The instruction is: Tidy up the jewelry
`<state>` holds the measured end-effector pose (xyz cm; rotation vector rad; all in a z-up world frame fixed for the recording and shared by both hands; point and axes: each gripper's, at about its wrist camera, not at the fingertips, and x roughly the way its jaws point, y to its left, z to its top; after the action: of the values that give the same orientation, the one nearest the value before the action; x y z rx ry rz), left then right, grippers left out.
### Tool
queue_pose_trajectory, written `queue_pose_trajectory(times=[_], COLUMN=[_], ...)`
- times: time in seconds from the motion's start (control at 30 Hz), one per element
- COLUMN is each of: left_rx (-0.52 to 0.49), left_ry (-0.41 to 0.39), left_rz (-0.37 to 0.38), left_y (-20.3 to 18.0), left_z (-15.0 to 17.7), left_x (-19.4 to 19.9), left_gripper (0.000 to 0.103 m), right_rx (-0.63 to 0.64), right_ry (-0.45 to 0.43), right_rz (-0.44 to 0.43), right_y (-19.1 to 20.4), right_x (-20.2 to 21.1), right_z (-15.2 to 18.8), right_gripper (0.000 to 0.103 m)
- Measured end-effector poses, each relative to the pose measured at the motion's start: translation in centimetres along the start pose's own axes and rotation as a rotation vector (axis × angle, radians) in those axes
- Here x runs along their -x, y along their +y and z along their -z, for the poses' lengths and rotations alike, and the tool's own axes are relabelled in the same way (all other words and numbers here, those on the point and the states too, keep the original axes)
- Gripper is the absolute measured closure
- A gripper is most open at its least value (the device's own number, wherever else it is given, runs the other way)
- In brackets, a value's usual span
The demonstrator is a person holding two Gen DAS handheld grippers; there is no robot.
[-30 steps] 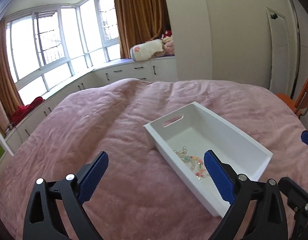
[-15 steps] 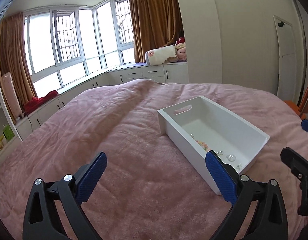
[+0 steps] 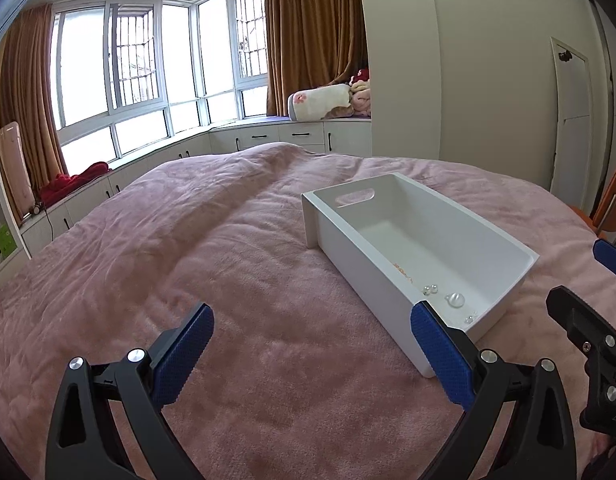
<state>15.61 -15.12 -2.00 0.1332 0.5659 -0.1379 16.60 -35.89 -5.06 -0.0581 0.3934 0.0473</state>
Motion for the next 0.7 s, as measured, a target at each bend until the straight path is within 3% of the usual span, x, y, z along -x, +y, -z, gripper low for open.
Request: queue_pose_trajectory(times=[0.37, 0.53, 0.7], left_rx=[0.035, -0.001, 0.002], left_ry=[-0.027, -0.044, -0.048], left_rz=[-0.019, -0.040, -0.017], left_y=[0.6, 0.0, -0.2], left_z=[-0.9, -0.7, -0.5], left_x=[0.9, 1.1, 1.2], left_gripper=[0.003, 0.003, 0.003], right_rx=[0.018, 0.015, 0.021], right_ry=[-0.023, -0.028, -0.031], right_rz=[0.005, 0.010, 0.020], right_y=[0.5, 0.4, 0.4], right_x=[0.4, 0.4, 0.2], right_z=[-0.5, -0.5, -0.4], right_gripper=[0.006, 0.006, 0.006])
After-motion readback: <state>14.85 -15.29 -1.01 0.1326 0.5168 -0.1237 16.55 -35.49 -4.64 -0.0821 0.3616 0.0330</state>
